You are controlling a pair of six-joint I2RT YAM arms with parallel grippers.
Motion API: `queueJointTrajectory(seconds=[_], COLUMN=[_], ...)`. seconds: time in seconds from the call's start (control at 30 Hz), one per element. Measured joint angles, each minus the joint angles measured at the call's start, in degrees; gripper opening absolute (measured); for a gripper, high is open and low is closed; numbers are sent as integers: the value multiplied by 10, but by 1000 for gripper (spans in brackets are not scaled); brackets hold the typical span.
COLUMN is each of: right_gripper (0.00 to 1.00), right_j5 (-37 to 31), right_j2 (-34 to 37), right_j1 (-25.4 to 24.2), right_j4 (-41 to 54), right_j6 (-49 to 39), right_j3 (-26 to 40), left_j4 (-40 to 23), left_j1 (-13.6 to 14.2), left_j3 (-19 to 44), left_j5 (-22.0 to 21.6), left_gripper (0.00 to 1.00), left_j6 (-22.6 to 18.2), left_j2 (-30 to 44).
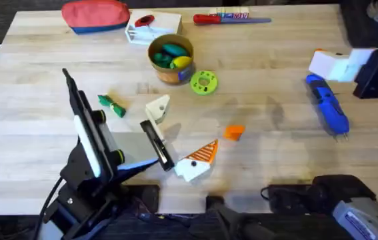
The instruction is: Pick up the gripper from the table and insert it into the empty holder that is missing its gripper. Then pick up a screw, insert it into the mounting hole, and use the screwdriver to tighten it. Finally, clean up the table by picking up the vegetable and placing it into the bucket.
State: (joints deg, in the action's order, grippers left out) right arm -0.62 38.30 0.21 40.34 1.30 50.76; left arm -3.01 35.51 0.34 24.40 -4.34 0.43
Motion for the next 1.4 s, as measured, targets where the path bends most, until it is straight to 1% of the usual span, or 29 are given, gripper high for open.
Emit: queueJointTrajectory(seconds=[0.43, 0.83, 0.97, 1.07, 1.13, 1.2, 1.27, 1.4], right_gripper=[991, 991, 991, 992, 992, 992, 992, 993], right_j5=[0, 1, 27, 81, 113, 134, 147, 158], right_j2=[0, 0, 1, 11, 30, 55, 79, 112], right_j1=[0, 0, 0, 3, 20, 53, 91, 171], right_j4=[0, 2, 17, 54, 94, 135, 158, 179], right_j6=[0, 2, 9, 3, -14, -38, -62, -96], right_j3=[0, 0, 0, 2, 2, 2, 2, 2], left_j4=[0, 0, 0, 0, 0, 0, 0, 0], left_j1=[0, 0, 0, 0, 0, 0, 0, 0], left_j3=[0, 0, 0, 0, 0, 0, 0, 0], left_j5=[13, 14, 14, 16, 17, 17, 18, 18], left_gripper=[987, 986, 987, 987, 987, 987, 987, 987], left_j6=[0, 0, 0, 6, 26, 49, 69, 89], left_j2=[0, 0, 0, 0, 0, 0, 0, 0])
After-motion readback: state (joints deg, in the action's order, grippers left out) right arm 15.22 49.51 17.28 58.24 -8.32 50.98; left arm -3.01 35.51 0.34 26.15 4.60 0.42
